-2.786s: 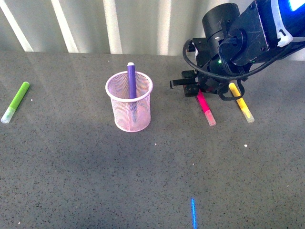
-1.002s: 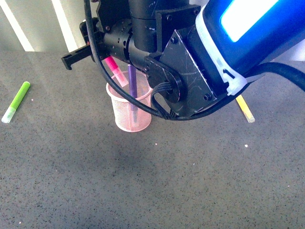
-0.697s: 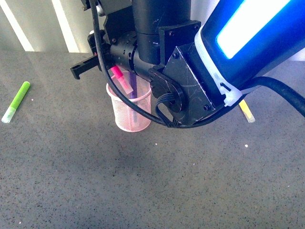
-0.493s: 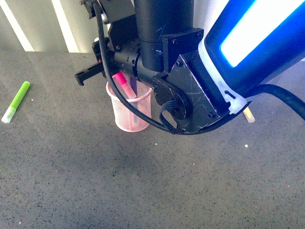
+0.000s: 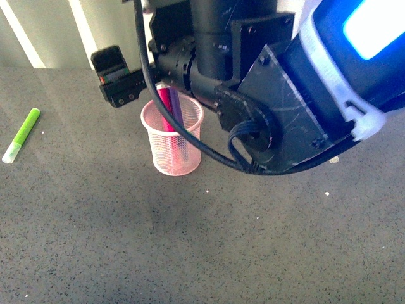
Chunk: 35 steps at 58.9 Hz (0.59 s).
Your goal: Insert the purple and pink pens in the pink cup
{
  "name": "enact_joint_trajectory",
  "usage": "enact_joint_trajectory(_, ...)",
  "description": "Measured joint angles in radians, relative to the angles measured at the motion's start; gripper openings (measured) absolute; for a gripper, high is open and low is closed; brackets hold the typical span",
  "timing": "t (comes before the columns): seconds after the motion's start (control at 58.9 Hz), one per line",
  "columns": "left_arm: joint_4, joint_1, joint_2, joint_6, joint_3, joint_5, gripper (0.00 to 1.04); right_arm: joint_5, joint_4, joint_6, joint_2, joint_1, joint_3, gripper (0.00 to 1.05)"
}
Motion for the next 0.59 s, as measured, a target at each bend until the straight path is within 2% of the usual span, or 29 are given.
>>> enact_joint_trajectory(0.119, 0.000, 0.000, 0.000, 0.000, 0.000, 0.000, 0.98, 0.119, -0.043, -0.018, -0.115, -0.014, -0.050, 0.98)
enact_joint_trajectory(0.221, 0.000, 0.000, 0.000, 0.000, 0.000, 0.000, 0.98, 0.286, -0.181, 0.024, -0.234, -0.044, -0.099, 0.98)
enact_joint_trajectory(0.272, 0.000, 0.000, 0.000, 0.000, 0.000, 0.000, 0.98, 0.430, -0.309, 0.071, -0.326, -0.074, -0.148, 0.98)
enact_joint_trajectory(0.289, 0.000, 0.000, 0.000, 0.000, 0.000, -0.003, 0.98, 0.450, -0.325, 0.079, -0.342, -0.080, -0.155, 0.98)
enact_joint_trajectory(0.476, 0.000, 0.000, -0.001, 0.000, 0.000, 0.001, 0.98, 0.463, -0.341, 0.111, -0.362, -0.104, -0.170, 0.98)
enact_joint_trajectory(0.51, 0.000, 0.000, -0.001, 0.000, 0.000, 0.000, 0.98, 0.512, -0.241, 0.097, -0.357, -0.102, -0.202, 0.92)
enact_joint_trajectory(0.527, 0.000, 0.000, -0.001, 0.000, 0.000, 0.000, 0.98, 0.562, -0.139, 0.085, -0.358, -0.105, -0.243, 0.87)
enact_joint_trajectory(0.595, 0.000, 0.000, -0.001, 0.000, 0.000, -0.003, 0.98, 0.557, 0.024, 0.071, -0.391, -0.117, -0.350, 0.77)
